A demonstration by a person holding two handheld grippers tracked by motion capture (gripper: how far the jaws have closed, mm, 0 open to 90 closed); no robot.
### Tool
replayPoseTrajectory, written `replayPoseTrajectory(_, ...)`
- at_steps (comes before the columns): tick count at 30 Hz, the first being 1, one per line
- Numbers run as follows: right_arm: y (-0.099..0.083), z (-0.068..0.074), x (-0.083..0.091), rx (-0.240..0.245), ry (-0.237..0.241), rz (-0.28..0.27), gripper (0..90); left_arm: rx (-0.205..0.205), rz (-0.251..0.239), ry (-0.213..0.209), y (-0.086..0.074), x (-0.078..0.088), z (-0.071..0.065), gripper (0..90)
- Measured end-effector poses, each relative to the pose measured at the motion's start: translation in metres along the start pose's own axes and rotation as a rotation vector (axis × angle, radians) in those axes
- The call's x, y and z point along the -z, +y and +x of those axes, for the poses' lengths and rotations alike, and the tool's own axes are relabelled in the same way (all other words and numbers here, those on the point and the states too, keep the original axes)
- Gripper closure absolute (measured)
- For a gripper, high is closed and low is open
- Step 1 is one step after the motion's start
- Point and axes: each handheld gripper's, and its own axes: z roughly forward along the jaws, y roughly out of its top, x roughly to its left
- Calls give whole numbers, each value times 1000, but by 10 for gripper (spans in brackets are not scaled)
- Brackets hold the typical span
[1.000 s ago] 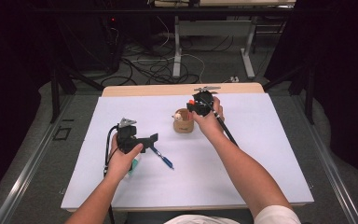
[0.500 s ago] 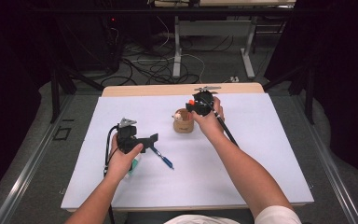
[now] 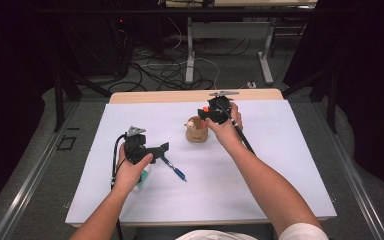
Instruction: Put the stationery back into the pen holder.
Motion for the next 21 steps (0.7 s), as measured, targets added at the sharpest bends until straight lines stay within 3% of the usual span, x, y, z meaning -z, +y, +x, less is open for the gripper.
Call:
replayPoseTrajectory(6,5,1,13,35,15,-23,457,4,6,1,0,0,1,11)
replayPoseTrajectory(16,6,5,27,53,47,-28,371,16,11,-25,1,2,2,4)
replayPoseTrajectory(21,4,7,36,76,73,-48,338,-9,31,-22,2,3,1,4)
